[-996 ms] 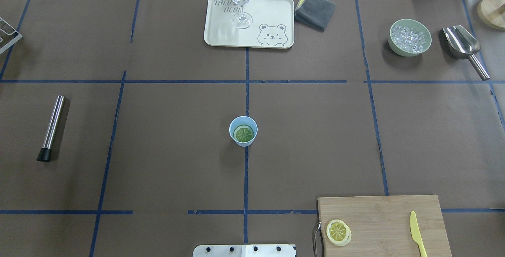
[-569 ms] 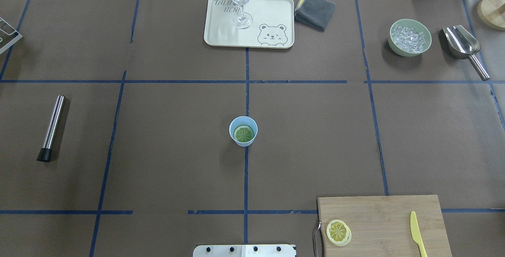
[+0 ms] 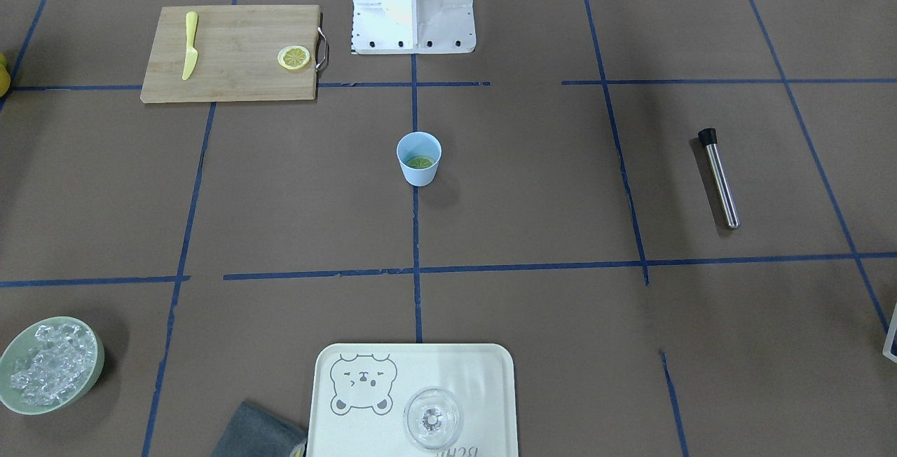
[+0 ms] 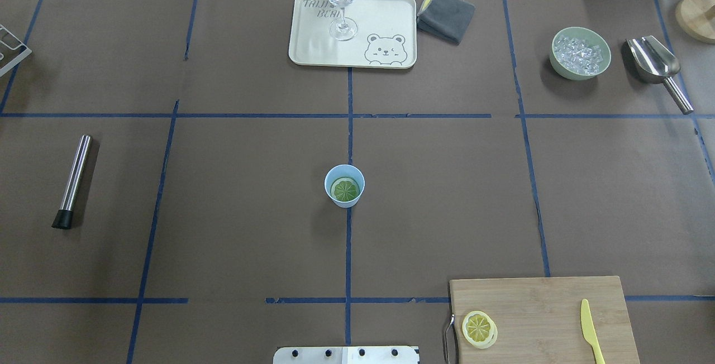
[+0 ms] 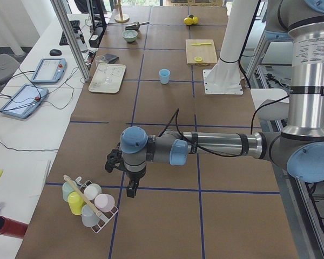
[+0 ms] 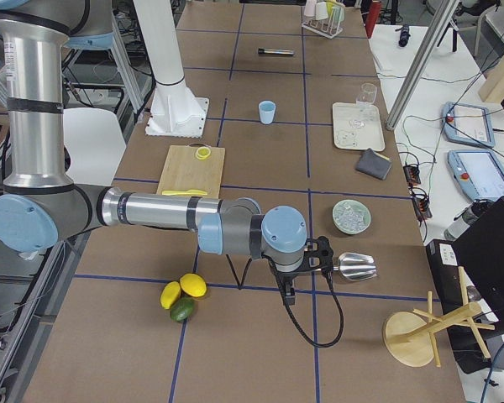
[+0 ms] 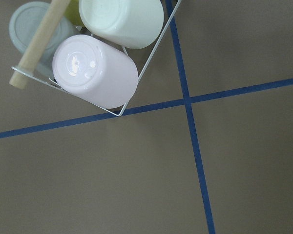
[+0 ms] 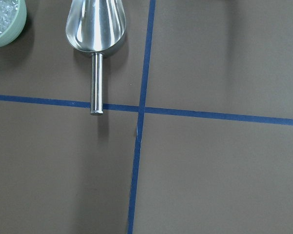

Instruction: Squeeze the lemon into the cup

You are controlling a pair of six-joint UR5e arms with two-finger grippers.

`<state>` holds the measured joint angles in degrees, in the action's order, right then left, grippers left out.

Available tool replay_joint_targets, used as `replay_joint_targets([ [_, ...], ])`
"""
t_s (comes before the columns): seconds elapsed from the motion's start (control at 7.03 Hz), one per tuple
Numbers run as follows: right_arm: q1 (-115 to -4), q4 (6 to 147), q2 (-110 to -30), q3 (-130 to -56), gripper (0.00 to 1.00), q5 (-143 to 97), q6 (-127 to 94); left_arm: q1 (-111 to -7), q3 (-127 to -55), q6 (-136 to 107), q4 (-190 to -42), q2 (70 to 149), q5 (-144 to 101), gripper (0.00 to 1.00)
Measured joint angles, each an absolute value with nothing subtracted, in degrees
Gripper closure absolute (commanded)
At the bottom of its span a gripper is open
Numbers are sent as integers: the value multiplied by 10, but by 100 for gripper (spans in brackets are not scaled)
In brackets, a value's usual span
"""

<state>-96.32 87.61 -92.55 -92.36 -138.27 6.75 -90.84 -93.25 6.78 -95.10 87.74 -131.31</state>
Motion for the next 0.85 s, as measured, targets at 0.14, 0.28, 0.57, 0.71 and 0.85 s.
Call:
replay_joint_targets([
  [0.14, -954, 876, -925, -924, 0, -1383, 54, -908, -933, 68, -951, 876, -1313, 0],
  [0.28, -941, 876, -924, -925, 0, -1383, 42, -908, -933, 68, -951, 875, -1313, 0],
  [0.57, -927, 875, -922, -926, 0, -1383, 31, -908, -933, 69, -952, 875, -1313, 0],
  [0.71, -925, 875, -921, -927, 0, -1383, 30, -908, -933, 68, -952, 875, -1313, 0],
  [0.85, -925, 875, -921, -928, 0, -1383, 30, -908, -933, 68, -952, 875, -1315, 0],
])
